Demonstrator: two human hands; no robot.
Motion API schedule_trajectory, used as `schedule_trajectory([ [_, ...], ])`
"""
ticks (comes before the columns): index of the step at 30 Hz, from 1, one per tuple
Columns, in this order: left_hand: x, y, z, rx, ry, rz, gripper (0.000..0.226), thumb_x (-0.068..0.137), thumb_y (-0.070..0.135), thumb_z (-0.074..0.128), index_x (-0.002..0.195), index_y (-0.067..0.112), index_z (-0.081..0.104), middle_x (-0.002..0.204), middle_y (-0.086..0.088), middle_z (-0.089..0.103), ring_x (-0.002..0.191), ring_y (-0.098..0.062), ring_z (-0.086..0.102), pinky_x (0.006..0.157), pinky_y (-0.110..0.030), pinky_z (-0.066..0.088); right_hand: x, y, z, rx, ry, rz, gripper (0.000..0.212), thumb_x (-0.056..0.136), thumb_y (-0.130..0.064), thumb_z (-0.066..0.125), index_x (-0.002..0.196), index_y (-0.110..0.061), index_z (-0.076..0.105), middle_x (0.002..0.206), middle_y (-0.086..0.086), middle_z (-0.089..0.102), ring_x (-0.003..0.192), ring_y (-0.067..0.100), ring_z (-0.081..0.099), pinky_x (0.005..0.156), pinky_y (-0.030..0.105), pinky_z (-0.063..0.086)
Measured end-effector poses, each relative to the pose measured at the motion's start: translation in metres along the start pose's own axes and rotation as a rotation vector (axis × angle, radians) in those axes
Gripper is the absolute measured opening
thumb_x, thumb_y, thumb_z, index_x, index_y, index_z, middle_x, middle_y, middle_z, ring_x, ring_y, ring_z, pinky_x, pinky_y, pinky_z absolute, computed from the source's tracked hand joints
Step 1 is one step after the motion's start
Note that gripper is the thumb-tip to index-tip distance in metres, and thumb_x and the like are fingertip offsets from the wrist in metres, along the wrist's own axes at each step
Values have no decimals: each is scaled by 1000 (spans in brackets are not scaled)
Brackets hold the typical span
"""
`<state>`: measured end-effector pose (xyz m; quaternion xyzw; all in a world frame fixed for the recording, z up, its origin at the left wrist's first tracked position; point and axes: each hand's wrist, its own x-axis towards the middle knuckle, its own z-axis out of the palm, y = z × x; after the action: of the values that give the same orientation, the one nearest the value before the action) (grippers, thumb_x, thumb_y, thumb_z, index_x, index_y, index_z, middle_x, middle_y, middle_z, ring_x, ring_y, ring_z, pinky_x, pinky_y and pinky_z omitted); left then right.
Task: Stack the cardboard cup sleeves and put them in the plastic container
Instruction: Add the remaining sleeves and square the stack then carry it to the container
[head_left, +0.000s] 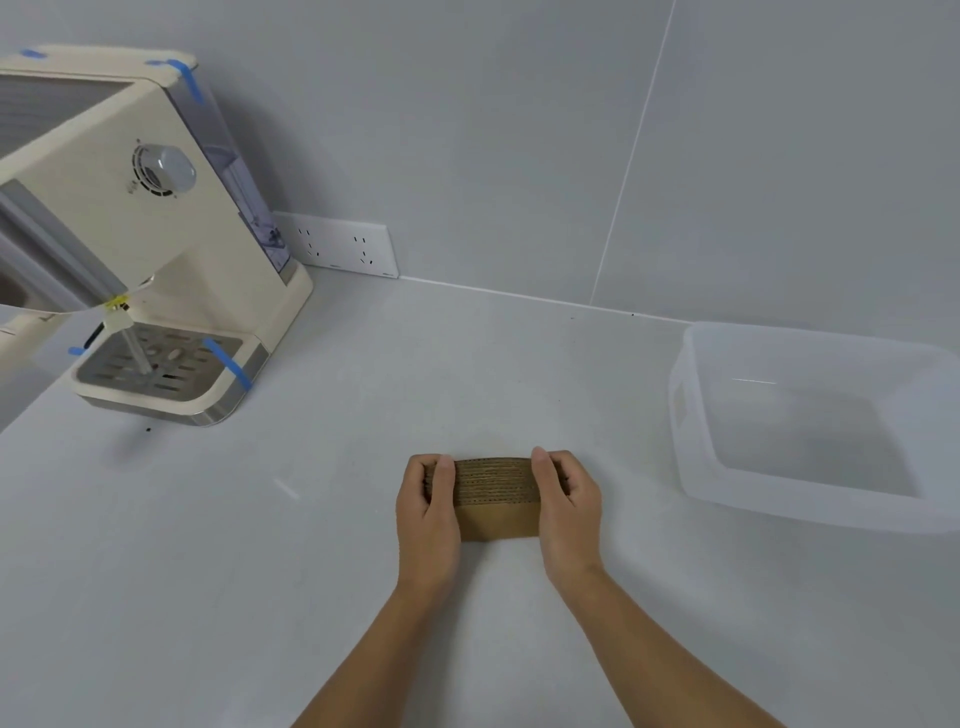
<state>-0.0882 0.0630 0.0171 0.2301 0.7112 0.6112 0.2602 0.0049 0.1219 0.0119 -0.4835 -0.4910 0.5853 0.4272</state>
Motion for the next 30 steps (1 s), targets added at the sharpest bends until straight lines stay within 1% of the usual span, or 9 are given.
schedule_trajectory([
  [6, -1, 1, -23, 26, -291, 16, 18, 86, 36, 56, 95, 21, 54, 87, 8, 59, 78, 1, 55, 70, -9, 43, -3, 0, 0, -22, 13, -1, 37, 92, -21, 53, 55, -24, 49, 50, -17, 47, 54, 2, 40, 57, 16, 34],
  [9, 2, -3, -43, 85, -501, 0, 55, 65, 43, 71, 113, 32, 47, 101, 20, 59, 95, 3, 58, 78, -14, 47, -3, -2, -1, -36, 10, -6, 37, 92, -21, 52, 55, -23, 49, 49, -18, 47, 52, -1, 39, 54, 12, 33],
  [11, 6, -5, -53, 152, -558, 12, 68, 63, 32, 77, 121, 32, 41, 110, 20, 57, 103, 1, 56, 82, -15, 47, -3, -3, 0, -45, 15, -8, 37, 92, -21, 52, 56, -24, 48, 49, -18, 46, 52, -1, 39, 53, 10, 33],
  [13, 10, -6, -59, 197, -557, 28, 62, 67, 17, 78, 118, 30, 45, 109, 16, 60, 104, -2, 58, 84, -17, 46, -3, -3, -1, -49, 13, -11, 36, 92, -22, 52, 57, -22, 49, 51, -15, 45, 52, -1, 39, 53, 11, 33],
  [16, 15, -6, -62, 242, -527, 35, 47, 72, 11, 76, 108, 30, 53, 102, 19, 65, 99, -5, 61, 85, -21, 47, -3, -4, -3, -51, -15, 3, 31, 93, -25, 51, 62, -19, 51, 60, -10, 44, 55, -1, 39, 57, 13, 34],
  [20, 15, -6, -61, 240, -493, 26, 44, 71, 8, 75, 104, 29, 57, 100, 19, 66, 96, -4, 62, 88, -25, 48, -4, -6, -14, -18, -178, 29, 9, 90, -30, 54, 89, -23, 60, 85, -10, 59, 78, -3, 54, 71, 6, 43],
  [24, 16, -8, -62, 237, -479, 15, 44, 70, 8, 76, 104, 28, 58, 99, 14, 68, 97, -5, 62, 88, -25, 48, 1, -7, -44, -48, -436, 92, 43, 70, -36, 69, 111, -31, 55, 107, -11, 63, 98, -2, 60, 81, 19, 49],
  [27, 17, -7, -61, 228, -476, 13, 43, 70, 4, 76, 102, 27, 59, 97, 11, 68, 94, -4, 62, 85, -23, 48, 6, -10, -61, -166, -537, 80, 51, 65, -19, 71, 112, -32, 56, 113, -7, 64, 103, 4, 61, 81, 21, 51],
  [30, 17, -6, -61, 220, -479, -1, 42, 71, 3, 75, 102, 26, 59, 98, 14, 69, 94, -6, 63, 85, -28, 51, 8, -9, -65, -221, -508, 66, 53, 72, 4, 67, 105, -36, 57, 111, -8, 65, 101, 2, 62, 80, 18, 50],
])
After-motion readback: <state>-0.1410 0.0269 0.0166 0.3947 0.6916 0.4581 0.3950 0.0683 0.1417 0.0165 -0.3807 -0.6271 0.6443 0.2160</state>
